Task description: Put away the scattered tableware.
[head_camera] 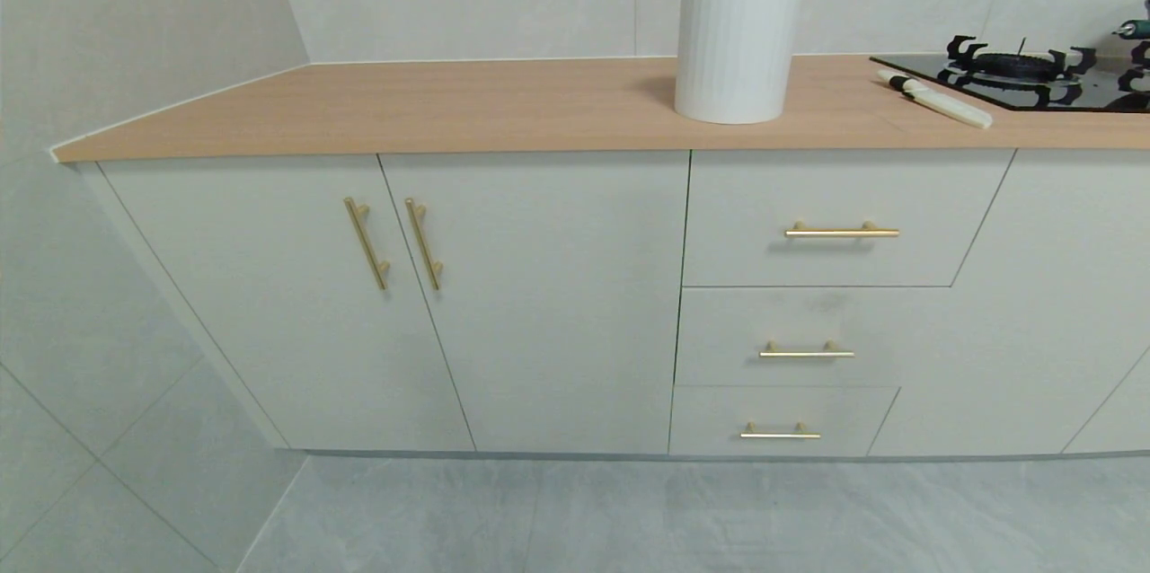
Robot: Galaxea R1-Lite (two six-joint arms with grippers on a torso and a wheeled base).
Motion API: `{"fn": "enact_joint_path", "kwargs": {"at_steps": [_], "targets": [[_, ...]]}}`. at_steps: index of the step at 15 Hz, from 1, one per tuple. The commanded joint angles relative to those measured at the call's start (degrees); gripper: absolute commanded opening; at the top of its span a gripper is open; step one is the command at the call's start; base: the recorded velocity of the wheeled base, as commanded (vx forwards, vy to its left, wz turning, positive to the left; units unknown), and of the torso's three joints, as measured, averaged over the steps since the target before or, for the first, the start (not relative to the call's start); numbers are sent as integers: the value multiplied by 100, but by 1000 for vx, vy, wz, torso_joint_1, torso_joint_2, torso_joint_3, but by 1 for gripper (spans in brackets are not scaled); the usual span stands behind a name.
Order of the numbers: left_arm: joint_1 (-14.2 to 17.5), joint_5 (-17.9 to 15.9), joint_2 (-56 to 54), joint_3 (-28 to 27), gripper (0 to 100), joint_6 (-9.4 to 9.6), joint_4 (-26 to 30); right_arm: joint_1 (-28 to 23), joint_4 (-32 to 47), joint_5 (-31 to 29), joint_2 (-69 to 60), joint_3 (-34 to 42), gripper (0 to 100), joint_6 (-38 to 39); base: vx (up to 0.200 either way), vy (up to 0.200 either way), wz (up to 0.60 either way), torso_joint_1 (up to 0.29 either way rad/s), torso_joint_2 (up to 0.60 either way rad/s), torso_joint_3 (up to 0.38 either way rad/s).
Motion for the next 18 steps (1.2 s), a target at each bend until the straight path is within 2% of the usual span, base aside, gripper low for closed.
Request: {"fn": "enact_joint_path", "kwargs": {"at_steps": [1, 12, 18], "targets": [[2, 1, 2, 0, 100, -2, 0, 0, 4, 2, 11, 1, 100, 0, 200, 0, 0, 7, 2, 2], [2, 1, 2, 0, 100, -20, 0, 0, 4, -6, 11, 1, 100, 0, 200, 0, 0, 0, 1, 0], [2, 1, 2, 0, 100, -37, 0, 0, 4, -6, 11, 1, 100, 0, 0, 0, 0, 0, 0, 0]]}}
